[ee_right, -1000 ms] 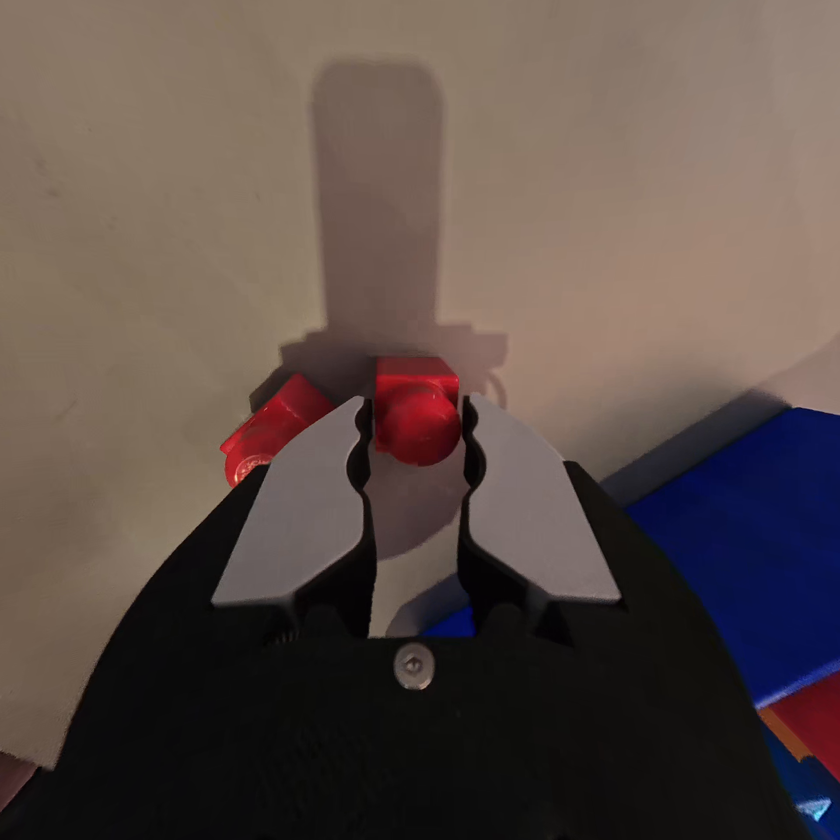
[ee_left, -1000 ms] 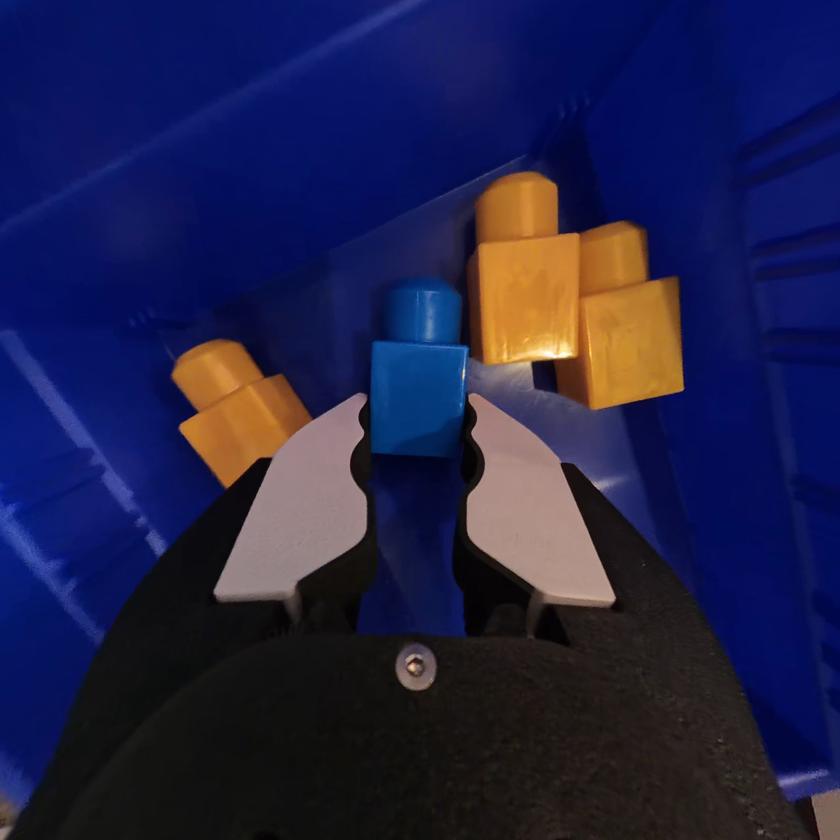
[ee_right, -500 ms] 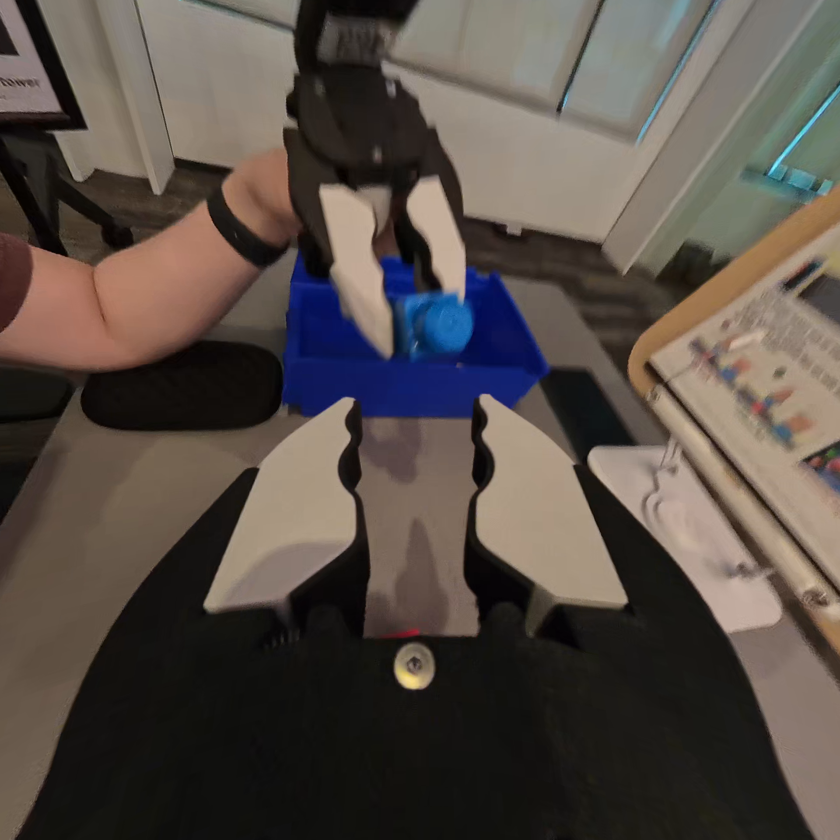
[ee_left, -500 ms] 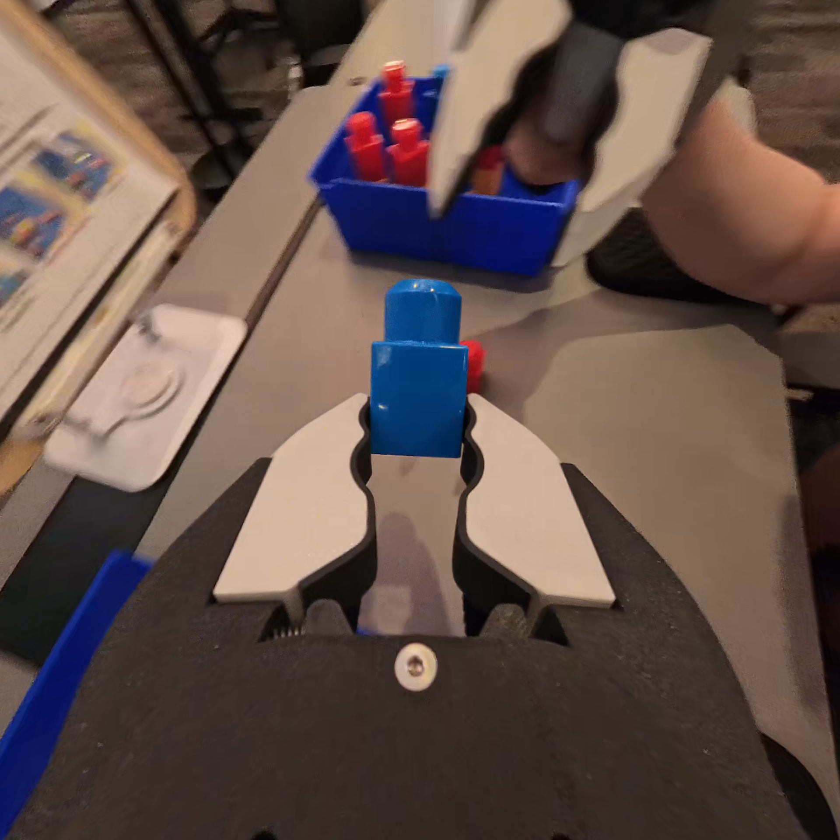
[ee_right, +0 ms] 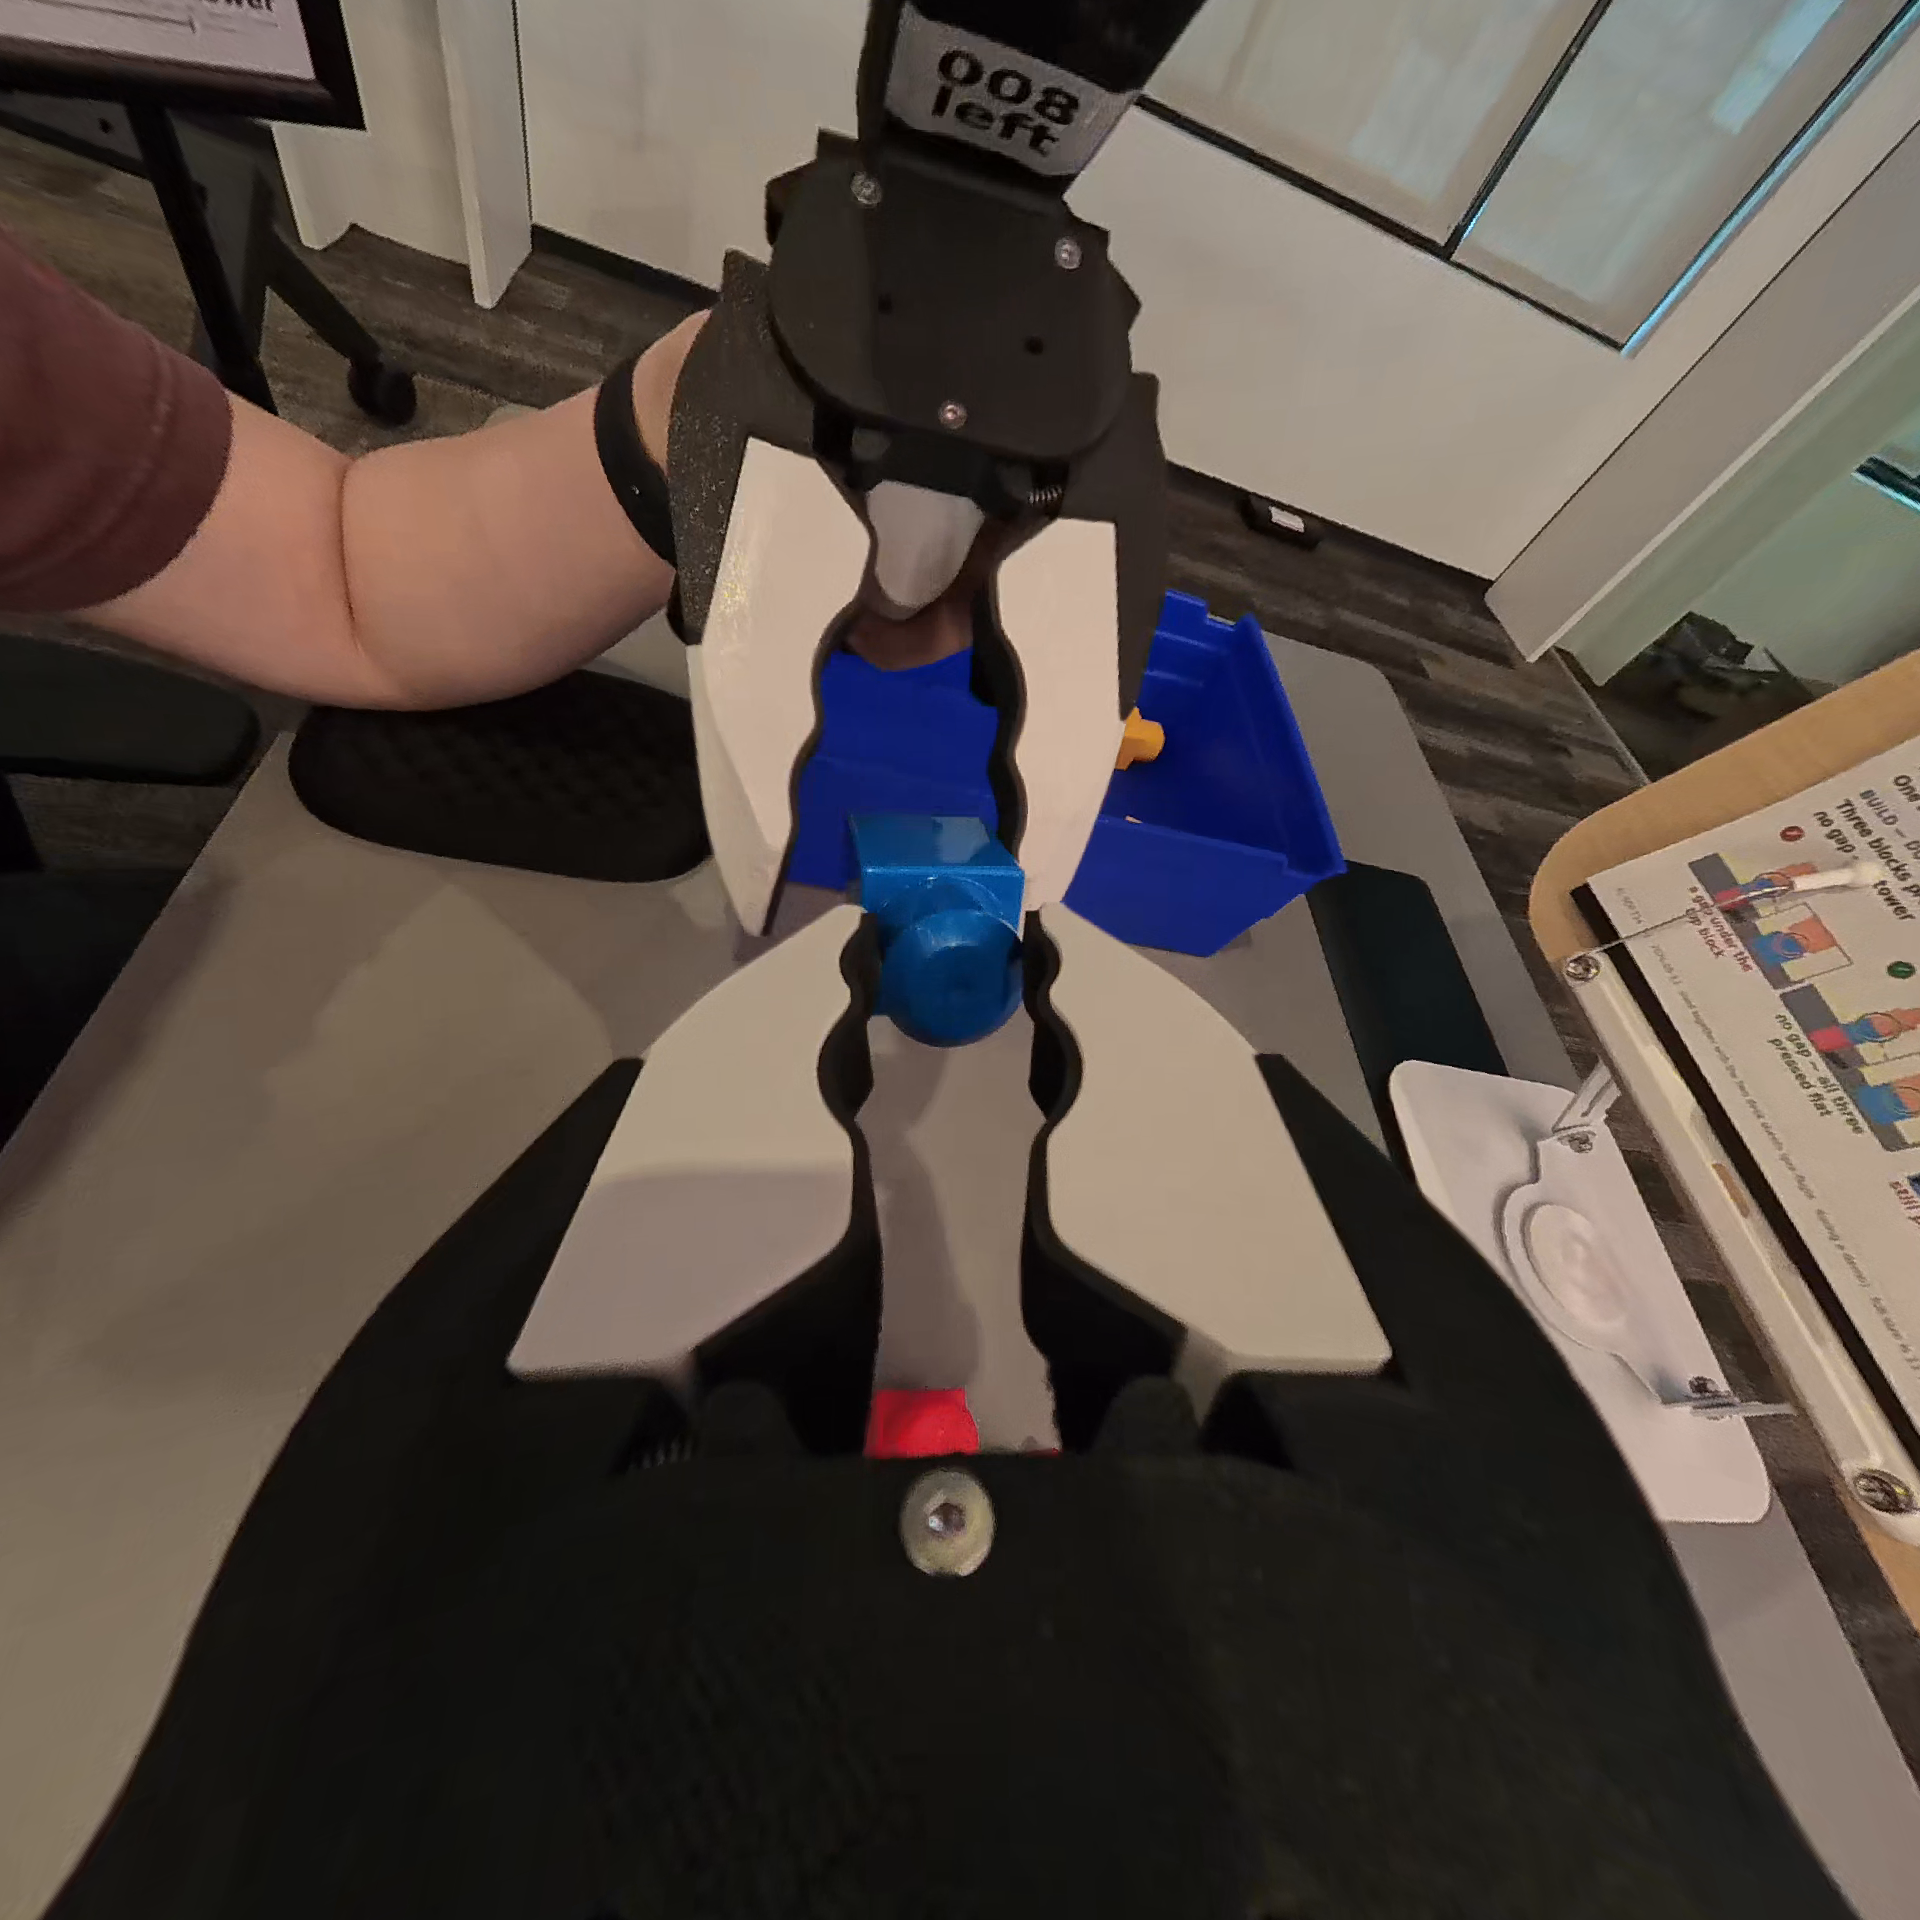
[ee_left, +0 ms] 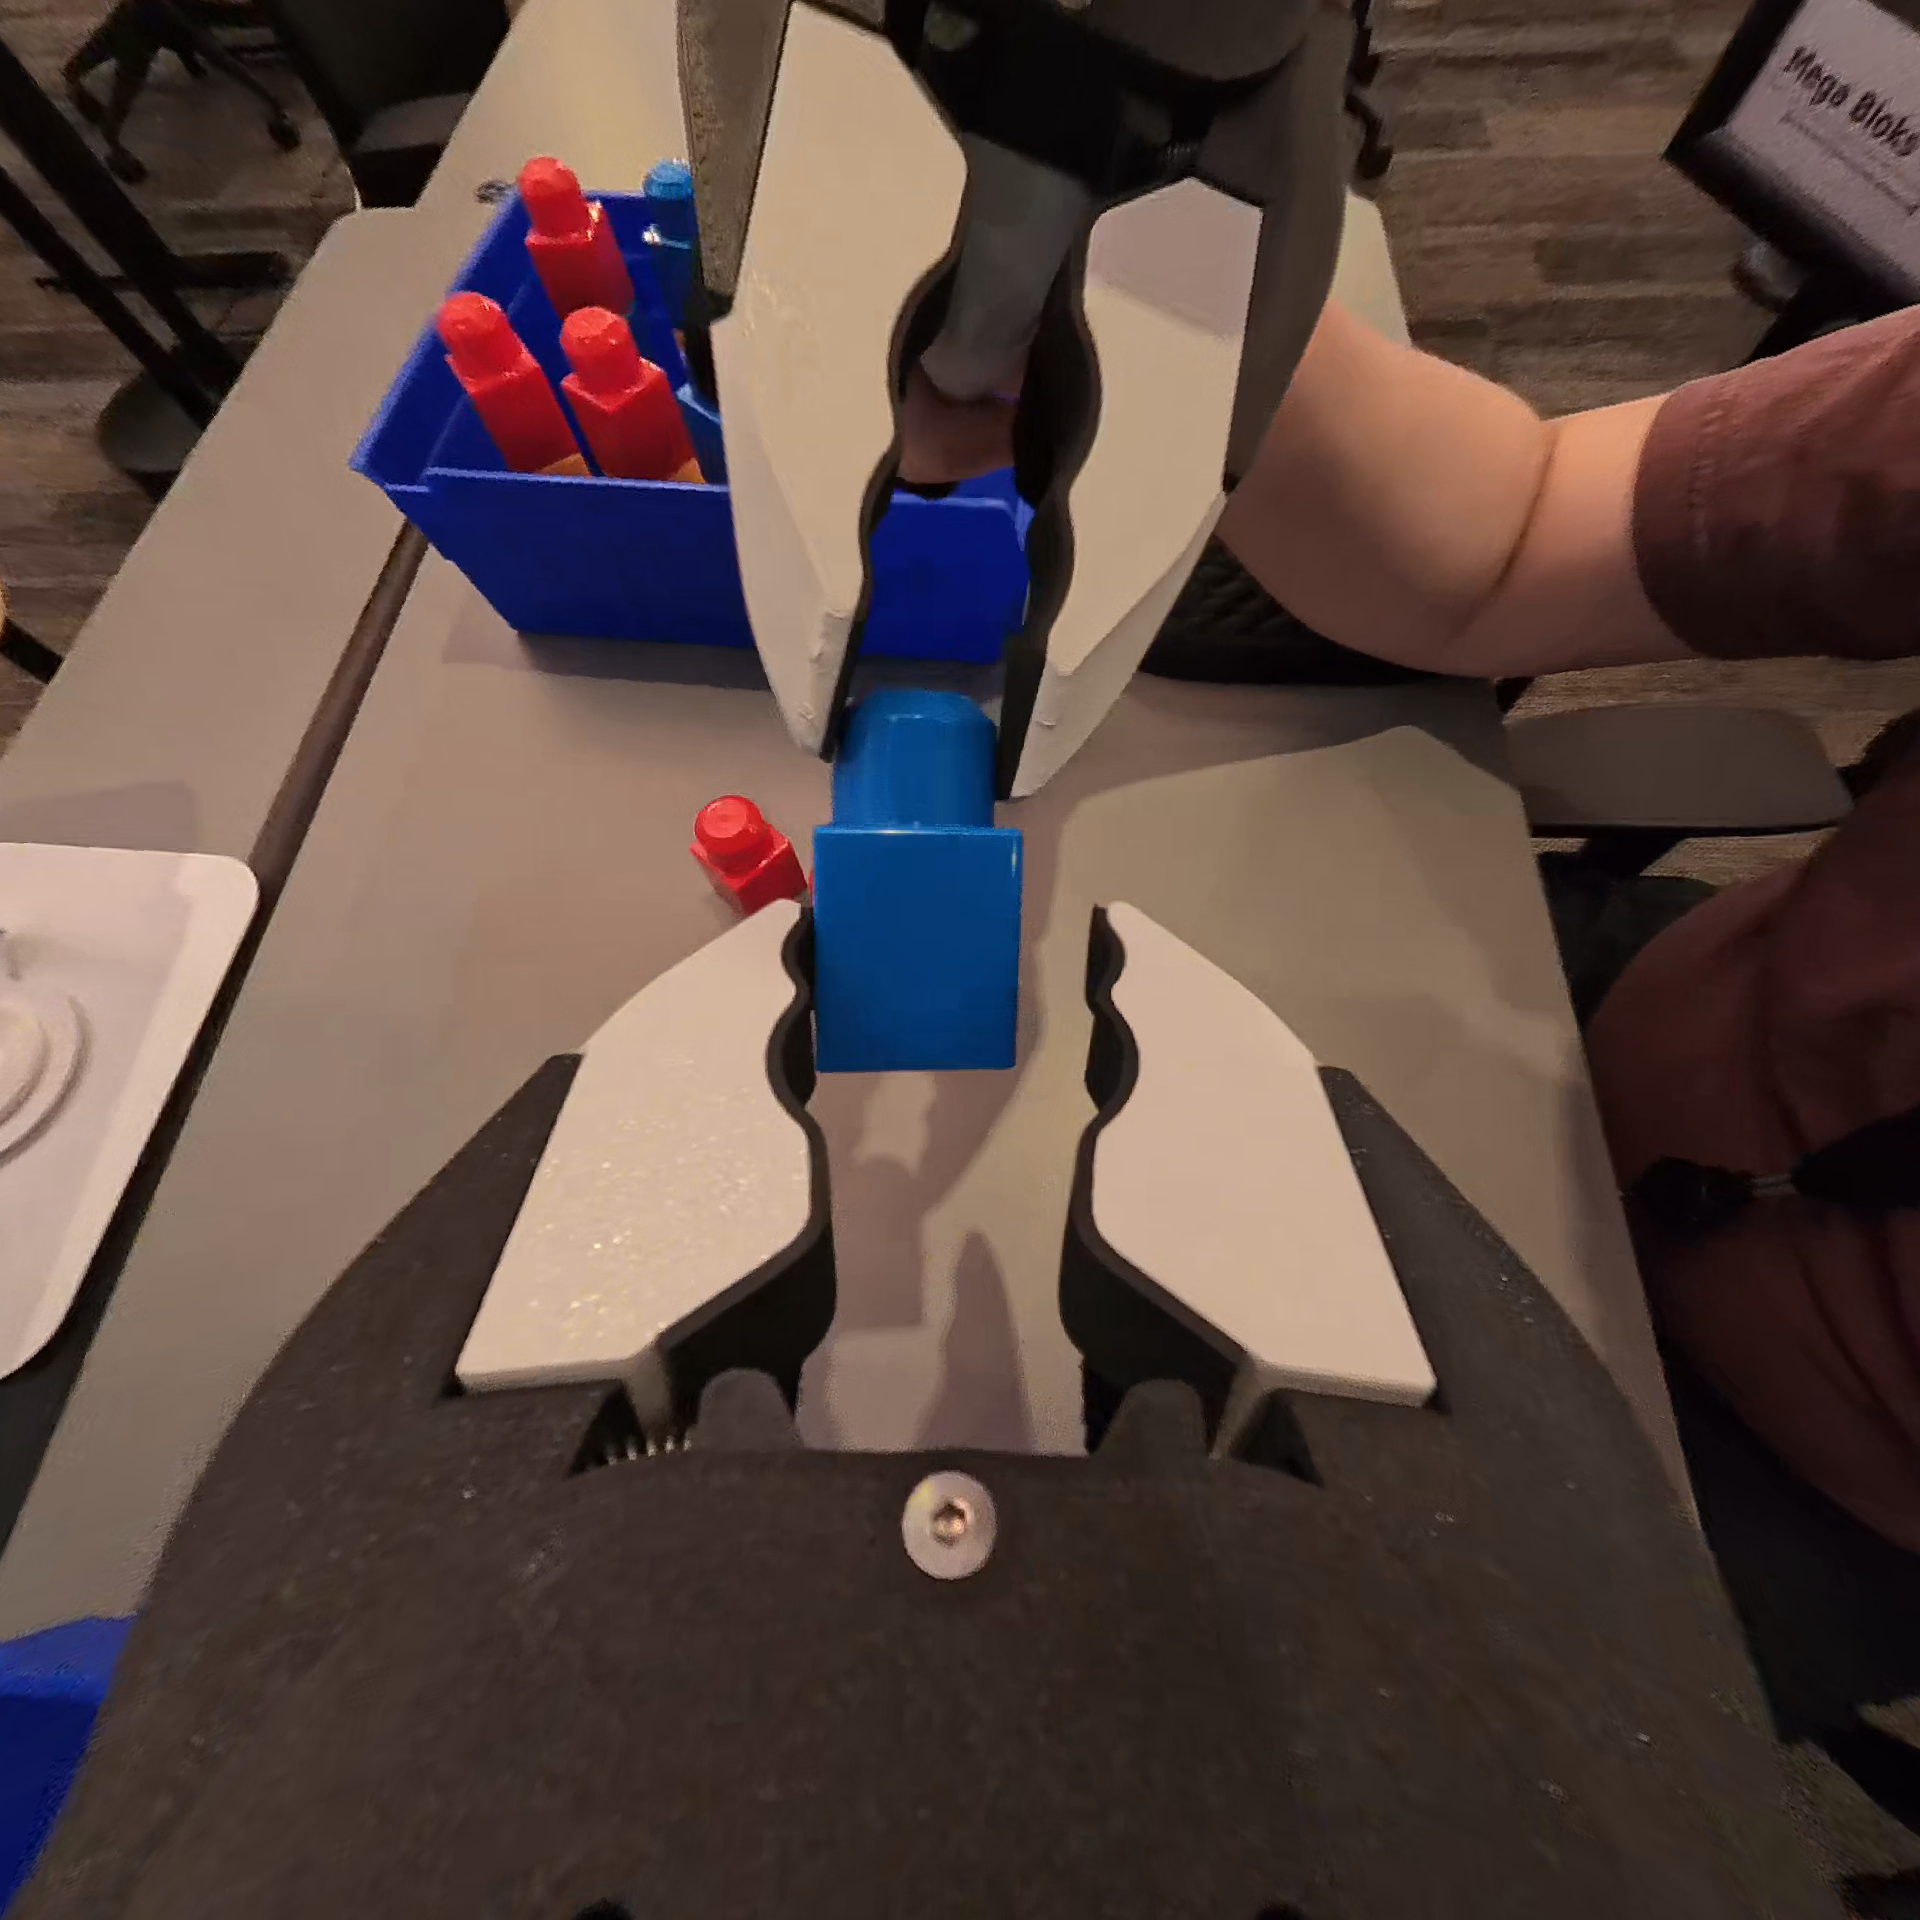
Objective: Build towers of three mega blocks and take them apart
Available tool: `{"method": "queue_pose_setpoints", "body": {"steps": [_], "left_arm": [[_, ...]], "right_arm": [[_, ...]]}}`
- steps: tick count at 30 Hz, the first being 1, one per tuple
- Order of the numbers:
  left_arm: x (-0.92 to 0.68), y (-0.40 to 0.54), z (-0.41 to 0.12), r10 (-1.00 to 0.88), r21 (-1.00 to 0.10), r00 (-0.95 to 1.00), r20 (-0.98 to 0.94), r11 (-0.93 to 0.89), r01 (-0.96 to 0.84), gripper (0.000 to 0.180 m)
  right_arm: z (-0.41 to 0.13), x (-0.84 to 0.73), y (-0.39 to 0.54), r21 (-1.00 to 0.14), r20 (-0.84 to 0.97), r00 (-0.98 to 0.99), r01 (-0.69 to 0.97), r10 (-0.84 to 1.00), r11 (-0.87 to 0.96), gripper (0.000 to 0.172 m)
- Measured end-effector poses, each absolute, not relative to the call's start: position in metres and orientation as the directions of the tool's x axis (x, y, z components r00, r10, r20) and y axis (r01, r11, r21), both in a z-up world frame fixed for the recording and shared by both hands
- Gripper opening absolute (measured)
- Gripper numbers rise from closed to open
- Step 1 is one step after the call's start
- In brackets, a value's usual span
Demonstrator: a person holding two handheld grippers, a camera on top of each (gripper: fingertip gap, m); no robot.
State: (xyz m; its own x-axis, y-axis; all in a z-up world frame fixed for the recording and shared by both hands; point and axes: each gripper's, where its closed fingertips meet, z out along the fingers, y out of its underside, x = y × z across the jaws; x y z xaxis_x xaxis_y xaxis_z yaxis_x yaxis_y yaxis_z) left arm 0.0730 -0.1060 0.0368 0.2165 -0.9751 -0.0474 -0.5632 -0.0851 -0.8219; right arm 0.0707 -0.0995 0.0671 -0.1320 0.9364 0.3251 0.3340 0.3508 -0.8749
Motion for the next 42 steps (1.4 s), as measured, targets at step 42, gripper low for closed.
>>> {"method": "queue_pose_setpoints", "body": {"steps": [42], "left_arm": [[0.037,-0.073,0.057,-0.906,-0.865,0.424,-0.001,-0.211,-0.455,0.036]], "right_arm": [[-0.133,0.151,0.017,-0.247,0.091,0.452,0.873,0.887,-0.42,0.054]]}}
